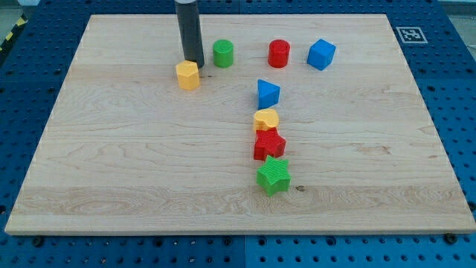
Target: Slide the green circle to the center
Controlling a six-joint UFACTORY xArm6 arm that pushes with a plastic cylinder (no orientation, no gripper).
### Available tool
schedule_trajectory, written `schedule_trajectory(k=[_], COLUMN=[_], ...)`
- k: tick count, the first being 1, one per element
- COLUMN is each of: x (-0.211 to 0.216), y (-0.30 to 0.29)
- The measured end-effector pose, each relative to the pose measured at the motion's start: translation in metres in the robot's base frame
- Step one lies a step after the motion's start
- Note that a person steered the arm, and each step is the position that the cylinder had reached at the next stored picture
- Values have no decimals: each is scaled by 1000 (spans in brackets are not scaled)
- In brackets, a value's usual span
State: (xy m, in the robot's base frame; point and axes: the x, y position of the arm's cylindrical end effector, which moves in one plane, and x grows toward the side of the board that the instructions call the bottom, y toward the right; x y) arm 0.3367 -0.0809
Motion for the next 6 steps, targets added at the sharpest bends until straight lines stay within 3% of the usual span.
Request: schedule_trajectory(k=[3,4,6], x=[-50,-58,-58], y=[18,60,49])
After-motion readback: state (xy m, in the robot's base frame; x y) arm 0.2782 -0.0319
